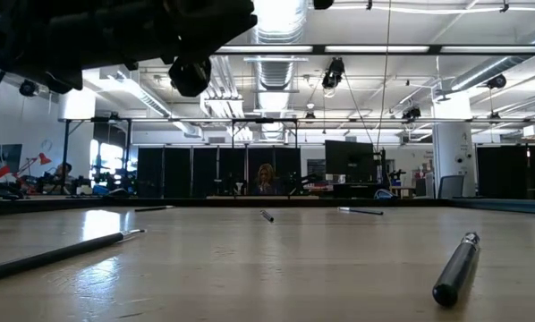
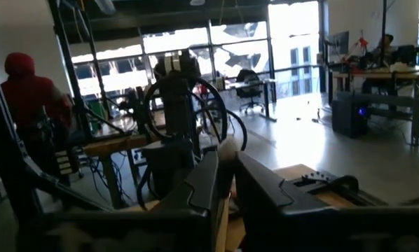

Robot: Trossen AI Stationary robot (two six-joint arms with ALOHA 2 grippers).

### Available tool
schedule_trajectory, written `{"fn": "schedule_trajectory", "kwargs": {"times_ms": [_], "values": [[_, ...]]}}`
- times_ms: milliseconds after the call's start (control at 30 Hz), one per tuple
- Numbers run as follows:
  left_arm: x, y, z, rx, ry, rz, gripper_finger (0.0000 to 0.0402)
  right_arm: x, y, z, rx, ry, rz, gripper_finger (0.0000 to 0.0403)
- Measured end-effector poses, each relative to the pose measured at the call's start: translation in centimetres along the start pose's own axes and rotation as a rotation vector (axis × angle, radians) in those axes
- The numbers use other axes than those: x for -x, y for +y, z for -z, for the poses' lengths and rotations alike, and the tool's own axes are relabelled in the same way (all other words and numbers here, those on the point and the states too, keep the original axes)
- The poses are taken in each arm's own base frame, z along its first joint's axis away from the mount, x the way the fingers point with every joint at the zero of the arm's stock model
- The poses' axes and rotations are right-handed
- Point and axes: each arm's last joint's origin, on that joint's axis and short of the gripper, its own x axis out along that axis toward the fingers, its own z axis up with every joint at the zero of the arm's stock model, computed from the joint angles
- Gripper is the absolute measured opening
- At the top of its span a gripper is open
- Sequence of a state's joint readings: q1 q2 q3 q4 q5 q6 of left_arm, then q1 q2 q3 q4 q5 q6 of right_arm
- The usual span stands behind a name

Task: Sort items
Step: Put the foundation brush into the wire basket

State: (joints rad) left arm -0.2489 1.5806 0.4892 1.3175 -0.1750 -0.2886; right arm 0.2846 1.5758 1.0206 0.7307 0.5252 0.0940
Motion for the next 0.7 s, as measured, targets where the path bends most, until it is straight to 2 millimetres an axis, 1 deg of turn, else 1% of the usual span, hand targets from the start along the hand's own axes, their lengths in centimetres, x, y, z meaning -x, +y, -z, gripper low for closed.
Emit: {"fn": "schedule_trajectory", "kwargs": {"times_ms": [167, 267, 333, 500, 700], "values": [[0.0, 0.0, 0.0, 0.000, -0.001, -0.002, 0.0030, 1.9, -0.1, -1.5, -0.020, 0.118, 0.015, 0.0095], [0.0, 0.0, 0.0, 0.000, 0.000, -0.002, 0.0030, 2.4, -0.3, -1.8, -0.088, 0.170, 0.003, 0.0125], [0.0, 0.0, 0.0, 0.000, 0.000, -0.002, 0.0030, 2.4, -0.3, -1.6, -0.115, 0.183, 0.001, 0.0142], [0.0, 0.0, 0.1, -0.002, 0.006, -0.004, 0.0030, 1.4, -0.4, 0.4, -0.133, 0.226, 0.013, 0.0176], [-0.1, 0.1, 0.2, -0.005, 0.019, -0.009, 0.0030, 0.2, -0.5, 0.5, -0.168, 0.222, 0.022, 0.0203]]}}
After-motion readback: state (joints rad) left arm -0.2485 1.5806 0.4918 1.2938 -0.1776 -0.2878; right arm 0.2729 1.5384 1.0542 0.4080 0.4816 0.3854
